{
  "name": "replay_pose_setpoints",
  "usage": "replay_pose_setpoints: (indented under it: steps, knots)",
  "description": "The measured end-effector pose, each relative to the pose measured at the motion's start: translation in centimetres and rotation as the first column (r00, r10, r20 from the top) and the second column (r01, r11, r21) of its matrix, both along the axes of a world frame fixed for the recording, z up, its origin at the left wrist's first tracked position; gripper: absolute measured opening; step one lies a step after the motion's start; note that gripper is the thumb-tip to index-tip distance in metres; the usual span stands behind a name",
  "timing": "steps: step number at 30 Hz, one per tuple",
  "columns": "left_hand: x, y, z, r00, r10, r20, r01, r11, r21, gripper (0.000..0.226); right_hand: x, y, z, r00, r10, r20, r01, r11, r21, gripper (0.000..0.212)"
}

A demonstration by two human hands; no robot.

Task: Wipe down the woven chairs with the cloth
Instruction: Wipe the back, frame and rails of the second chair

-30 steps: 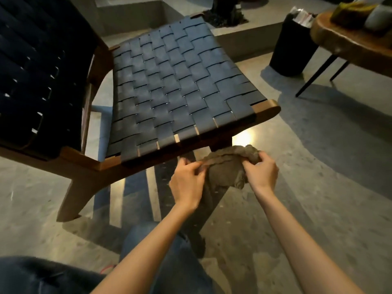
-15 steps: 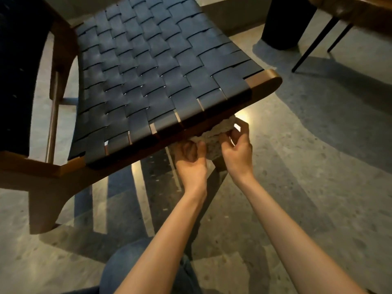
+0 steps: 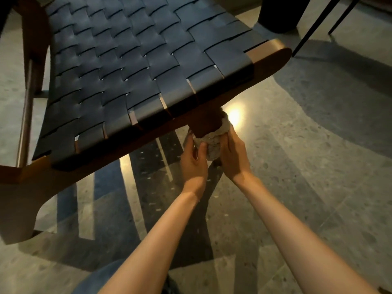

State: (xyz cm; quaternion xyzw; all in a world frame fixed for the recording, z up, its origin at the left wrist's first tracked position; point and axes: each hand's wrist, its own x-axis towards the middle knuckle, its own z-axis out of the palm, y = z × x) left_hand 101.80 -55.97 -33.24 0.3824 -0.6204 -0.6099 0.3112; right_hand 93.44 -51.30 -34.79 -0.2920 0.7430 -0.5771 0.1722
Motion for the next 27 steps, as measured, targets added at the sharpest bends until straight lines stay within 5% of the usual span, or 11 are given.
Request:
replay_pose_setpoints:
  steps: [6, 11, 16, 23, 27]
  knots:
    - [-1.4, 0.4, -4.4, 0.982, -0.187, 0.028, 0.182, 0.973, 0.141, 0.042, -1.5, 0.9, -4.7, 0.995, 0.064, 0.073, -0.072, 0.991, 0.117, 0.047]
    - [-3.1, 0.4, -6.7, 0.983, -0.176, 0.056, 0.134, 0.888, 0.440, 0.041, -3.3, 1.2, -7.9, 0.981, 0.054, 0.185, -0.096, 0.969, 0.229, 0.042]
    - [-3.0, 0.0, -6.7, 0.974, -0.222, 0.046, 0.156, 0.805, 0.573, 0.041, -3.4, 1.0, -7.9, 0.946, 0.041, 0.321, -0.124, 0.962, 0.242, 0.039]
    - [-1.2, -0.3, -3.8, 0.981, -0.172, 0.095, 0.131, 0.934, 0.333, 0.048, -1.4, 1.0, -3.1, 0.967, 0.055, 0.248, -0.082, 0.991, 0.101, 0.041]
    - [-0.5, -0.7, -0.8, 0.997, 0.011, 0.072, -0.036, 0.934, 0.354, 0.049, 0.3, 0.3, 1.0, 0.988, 0.014, 0.157, -0.017, 1.000, 0.018, 0.055]
